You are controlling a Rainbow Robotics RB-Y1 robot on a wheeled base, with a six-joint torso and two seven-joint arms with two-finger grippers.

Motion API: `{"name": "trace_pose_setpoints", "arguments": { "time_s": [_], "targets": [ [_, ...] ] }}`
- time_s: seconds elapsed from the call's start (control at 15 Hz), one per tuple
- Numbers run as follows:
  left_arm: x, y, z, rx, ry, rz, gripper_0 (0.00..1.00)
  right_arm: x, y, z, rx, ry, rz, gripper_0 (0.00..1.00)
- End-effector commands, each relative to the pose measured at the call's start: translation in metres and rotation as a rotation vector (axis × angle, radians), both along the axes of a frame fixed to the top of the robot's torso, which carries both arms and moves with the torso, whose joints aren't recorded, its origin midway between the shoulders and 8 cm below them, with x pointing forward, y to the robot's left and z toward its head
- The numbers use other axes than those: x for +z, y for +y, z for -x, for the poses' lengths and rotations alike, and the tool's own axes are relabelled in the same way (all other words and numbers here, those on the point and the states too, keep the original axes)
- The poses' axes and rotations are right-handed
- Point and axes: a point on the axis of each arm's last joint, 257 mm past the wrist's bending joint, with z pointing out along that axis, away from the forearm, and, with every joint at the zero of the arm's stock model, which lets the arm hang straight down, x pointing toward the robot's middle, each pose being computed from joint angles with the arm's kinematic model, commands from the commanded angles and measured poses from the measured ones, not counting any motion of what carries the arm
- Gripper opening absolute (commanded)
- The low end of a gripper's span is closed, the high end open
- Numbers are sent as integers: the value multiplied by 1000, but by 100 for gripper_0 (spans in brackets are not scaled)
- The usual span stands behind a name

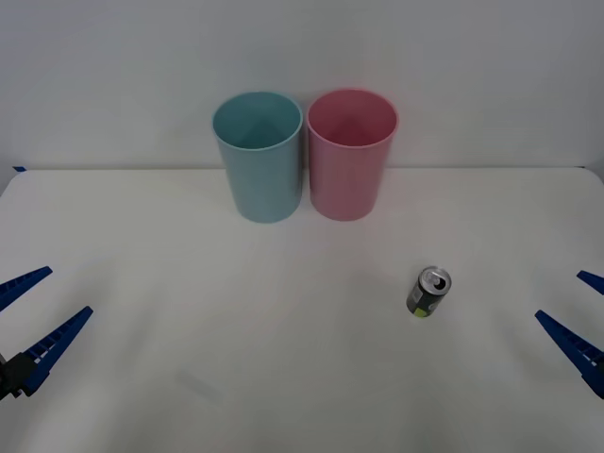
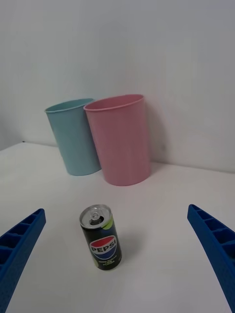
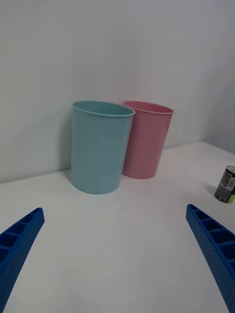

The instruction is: Grasp the object on the table and drop it into the matching bin: aluminum can to the light blue bin, PET bottle to the pink bin.

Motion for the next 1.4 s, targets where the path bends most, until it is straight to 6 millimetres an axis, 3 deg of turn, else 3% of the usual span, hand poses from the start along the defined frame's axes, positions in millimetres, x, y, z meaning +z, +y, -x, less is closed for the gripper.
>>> {"name": "trace_pose_setpoints", "arguments": {
  "time_s": [0.07,0.53,0.93,1.4],
  "targets": [
    [0,0,0,0,0,0,100,-16,-3,2,3,22,30,100],
    [0,0,0,0,0,0,100,-63,5,3,21,88,113,100],
    [0,0,0,0,0,0,100,-92,19,-15,42,74,140,100],
    [0,0,0,0,0,0,100,-113,63,-45,40,52,112,100]
  ]
}}
